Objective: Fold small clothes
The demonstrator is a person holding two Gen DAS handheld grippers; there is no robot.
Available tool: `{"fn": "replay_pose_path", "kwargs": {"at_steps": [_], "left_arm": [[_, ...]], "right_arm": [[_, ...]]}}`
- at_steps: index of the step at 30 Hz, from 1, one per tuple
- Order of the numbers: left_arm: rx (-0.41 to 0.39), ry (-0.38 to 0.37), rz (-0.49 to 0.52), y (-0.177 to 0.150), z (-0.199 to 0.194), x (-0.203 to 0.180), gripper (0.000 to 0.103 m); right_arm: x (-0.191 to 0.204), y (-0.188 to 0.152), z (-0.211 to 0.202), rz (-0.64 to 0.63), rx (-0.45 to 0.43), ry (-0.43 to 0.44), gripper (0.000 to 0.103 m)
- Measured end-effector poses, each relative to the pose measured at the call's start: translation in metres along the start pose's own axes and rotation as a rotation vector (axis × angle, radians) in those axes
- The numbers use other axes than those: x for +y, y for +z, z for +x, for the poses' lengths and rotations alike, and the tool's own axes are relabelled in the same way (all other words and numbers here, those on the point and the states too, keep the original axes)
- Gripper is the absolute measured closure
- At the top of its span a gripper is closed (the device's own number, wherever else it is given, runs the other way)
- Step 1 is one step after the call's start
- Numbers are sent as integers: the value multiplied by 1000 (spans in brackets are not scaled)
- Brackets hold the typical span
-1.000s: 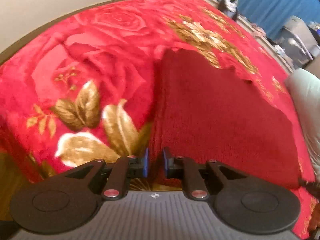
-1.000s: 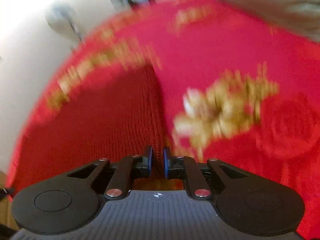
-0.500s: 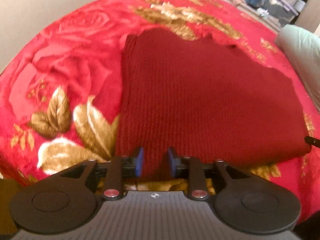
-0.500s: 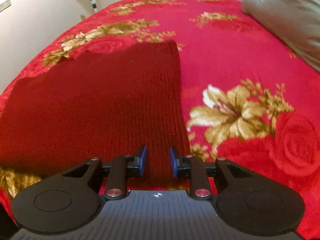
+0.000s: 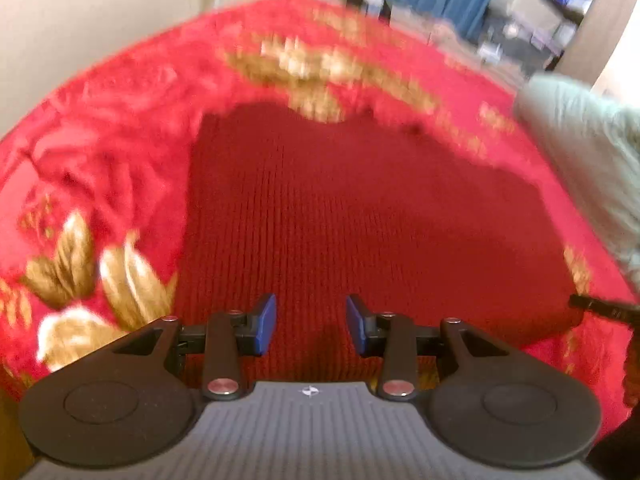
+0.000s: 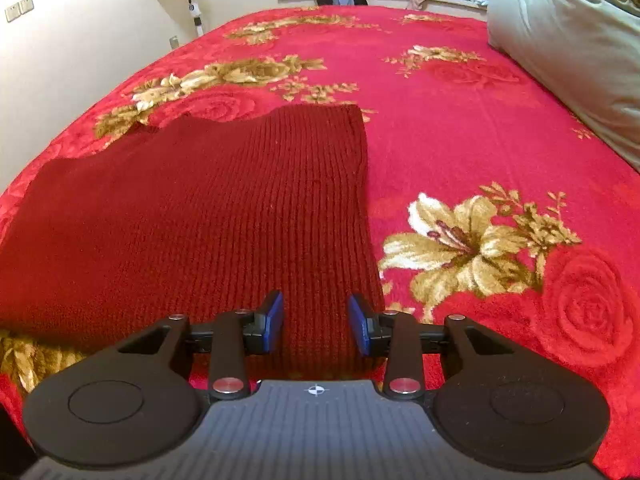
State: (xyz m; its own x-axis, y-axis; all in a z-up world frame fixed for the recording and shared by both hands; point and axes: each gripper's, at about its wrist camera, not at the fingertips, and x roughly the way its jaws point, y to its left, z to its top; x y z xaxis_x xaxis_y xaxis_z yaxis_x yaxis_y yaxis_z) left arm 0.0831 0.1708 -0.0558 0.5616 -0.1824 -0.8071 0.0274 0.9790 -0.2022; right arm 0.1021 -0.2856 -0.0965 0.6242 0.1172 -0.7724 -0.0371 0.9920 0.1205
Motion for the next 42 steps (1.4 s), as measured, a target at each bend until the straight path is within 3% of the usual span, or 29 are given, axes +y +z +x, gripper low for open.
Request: {"fn": "replay_pose_path", "kwargs": {"at_steps": [2, 7, 10, 13, 16, 21, 23, 25, 27, 28, 29, 31, 34, 37, 42], "left_arm": [[90, 69, 35, -6, 18, -3, 58], [-35, 90, 70, -5, -2, -17, 57], [-105, 103, 66, -11, -19, -24, 47], [-113, 176, 101, -20, -26, -38, 43], [-103, 218, 105, -28, -27, -44, 43], [-118, 232, 110, -40, -29, -45, 43], [-117, 215, 95, -44, -26, -42, 43], [-114, 178, 51, -46, -26, -36, 46], [-126, 127, -12, -45, -29, -27, 62], [-130, 106, -41, -45, -30, -22, 75], [-133, 85, -81, -45, -32, -15, 77], [-128, 62, -152, -46, -33, -4, 77], [-74, -3, -290, -49, -26, 17, 75], [9, -74, -415, -54, -12, 34, 56], [13, -75, -560, -54, -1, 51, 53]], "right_arm": [[1, -1, 2, -10, 9, -2, 65], [4, 9, -26, 27, -83, -13, 65], [9, 21, -63, 97, -182, 25, 62], [25, 25, -93, 65, -299, 62, 51], [34, 18, -96, 5, -374, 62, 49], [33, 4, -60, -60, -285, 10, 50], [31, 7, -58, -41, -280, 29, 50], [31, 10, -56, -30, -284, 31, 50], [33, 14, -53, -31, -285, 19, 51], [33, 15, -52, -28, -287, 18, 58], [34, 16, -51, -24, -286, 22, 69], [34, 19, -50, -14, -285, 28, 77], [33, 19, -49, -6, -288, 25, 78], [32, 20, -48, 2, -276, 32, 77], [35, 21, -45, -6, -265, 39, 77]]}}
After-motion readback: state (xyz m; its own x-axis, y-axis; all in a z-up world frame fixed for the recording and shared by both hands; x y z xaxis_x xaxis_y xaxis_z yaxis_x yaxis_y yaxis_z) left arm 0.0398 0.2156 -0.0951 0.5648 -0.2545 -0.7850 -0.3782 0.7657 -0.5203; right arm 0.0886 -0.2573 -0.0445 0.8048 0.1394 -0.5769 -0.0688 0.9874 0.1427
